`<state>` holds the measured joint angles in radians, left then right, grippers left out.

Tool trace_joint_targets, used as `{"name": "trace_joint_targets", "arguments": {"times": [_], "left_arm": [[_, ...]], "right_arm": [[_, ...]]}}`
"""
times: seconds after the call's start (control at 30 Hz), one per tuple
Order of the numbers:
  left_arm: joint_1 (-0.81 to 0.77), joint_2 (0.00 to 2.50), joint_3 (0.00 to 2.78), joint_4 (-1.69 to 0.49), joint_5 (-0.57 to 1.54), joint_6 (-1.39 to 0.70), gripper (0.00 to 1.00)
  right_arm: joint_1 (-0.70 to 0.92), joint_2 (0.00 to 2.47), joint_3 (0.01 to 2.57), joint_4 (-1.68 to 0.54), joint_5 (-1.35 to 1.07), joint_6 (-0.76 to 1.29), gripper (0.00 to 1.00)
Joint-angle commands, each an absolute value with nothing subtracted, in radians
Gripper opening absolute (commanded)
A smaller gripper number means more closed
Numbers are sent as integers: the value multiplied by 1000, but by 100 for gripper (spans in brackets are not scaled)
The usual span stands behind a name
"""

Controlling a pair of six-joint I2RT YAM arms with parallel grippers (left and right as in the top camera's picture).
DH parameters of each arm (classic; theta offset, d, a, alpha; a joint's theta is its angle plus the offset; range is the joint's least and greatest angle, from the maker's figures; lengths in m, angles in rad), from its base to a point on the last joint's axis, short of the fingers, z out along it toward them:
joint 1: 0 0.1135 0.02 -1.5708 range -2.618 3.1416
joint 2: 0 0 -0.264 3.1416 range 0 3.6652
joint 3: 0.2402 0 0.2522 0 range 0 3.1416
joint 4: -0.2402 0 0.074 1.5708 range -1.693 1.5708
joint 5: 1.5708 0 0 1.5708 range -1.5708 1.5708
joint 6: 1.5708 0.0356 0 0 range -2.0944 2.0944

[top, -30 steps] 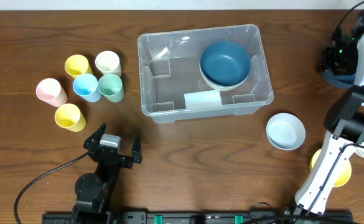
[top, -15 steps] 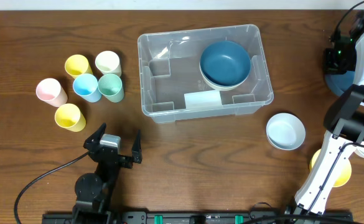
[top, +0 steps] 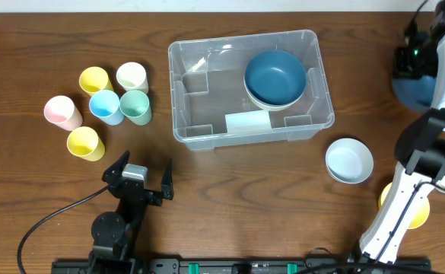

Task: Pack container
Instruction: 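Reach the right gripper to the second teal bowl and grasp it, then carry the second teal bowl into the bin and stack it on top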

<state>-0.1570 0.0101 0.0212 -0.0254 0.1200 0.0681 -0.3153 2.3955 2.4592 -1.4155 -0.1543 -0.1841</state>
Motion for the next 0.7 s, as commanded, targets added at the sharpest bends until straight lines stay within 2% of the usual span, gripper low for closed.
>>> {"name": "trace_joint_targets", "arguments": {"times": [0.0,0.3,0.47,0.67], "left_arm": [[-151,4,4,-60,128,78,98],[-151,4,4,-59,128,78,98],[-151,4,4,-60,128,78,98],[-151,4,4,-60,128,78,98]], "right_arm": [[-250,2164,2474,-1414,-259,-172,1],[52,1923,2474,-1402,-269,-165,1],[238,1950,2456,-1410,-177,-142,1],[362,2061,2438,-1448,-139,-122,1]]}}
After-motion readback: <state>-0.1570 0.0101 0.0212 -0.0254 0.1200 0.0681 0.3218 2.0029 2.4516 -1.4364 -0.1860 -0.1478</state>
